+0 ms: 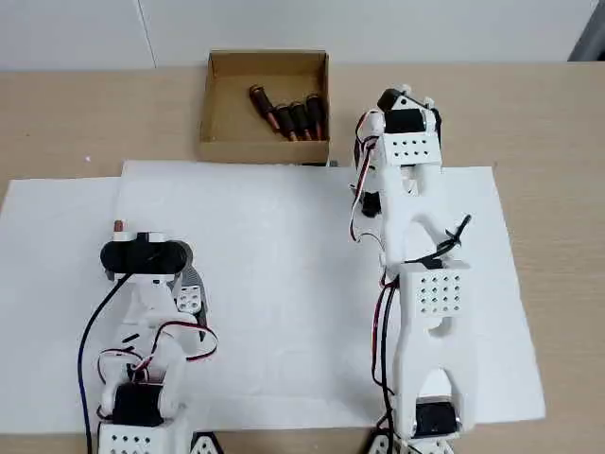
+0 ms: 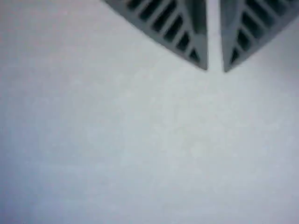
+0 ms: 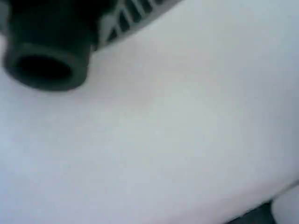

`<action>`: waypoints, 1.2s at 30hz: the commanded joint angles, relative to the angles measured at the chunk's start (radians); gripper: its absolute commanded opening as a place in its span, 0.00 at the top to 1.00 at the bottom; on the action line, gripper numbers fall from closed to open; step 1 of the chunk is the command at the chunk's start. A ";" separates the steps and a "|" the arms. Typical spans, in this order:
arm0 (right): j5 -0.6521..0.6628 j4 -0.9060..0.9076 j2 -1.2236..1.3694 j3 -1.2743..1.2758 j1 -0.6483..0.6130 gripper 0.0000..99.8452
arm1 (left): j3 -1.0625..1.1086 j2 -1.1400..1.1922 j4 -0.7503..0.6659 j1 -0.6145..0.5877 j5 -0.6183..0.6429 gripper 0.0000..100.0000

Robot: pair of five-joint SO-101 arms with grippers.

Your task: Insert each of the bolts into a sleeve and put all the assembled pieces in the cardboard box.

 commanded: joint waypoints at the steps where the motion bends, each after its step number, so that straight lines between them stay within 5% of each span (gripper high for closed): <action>1: 0.009 0.010 -0.097 -0.009 0.001 1.00 | -0.004 -0.011 -0.020 0.003 -0.005 0.99; 19: 0.120 0.053 -0.733 0.044 -0.077 1.00 | -0.004 -0.011 -0.020 0.003 -0.006 0.99; 30: 0.121 0.042 -1.359 0.724 -0.065 1.00 | -0.007 -0.008 -0.018 -0.006 -0.003 0.99; 36: 0.120 0.031 -1.649 1.111 0.054 1.00 | -0.148 -0.005 0.066 -0.006 -0.003 0.99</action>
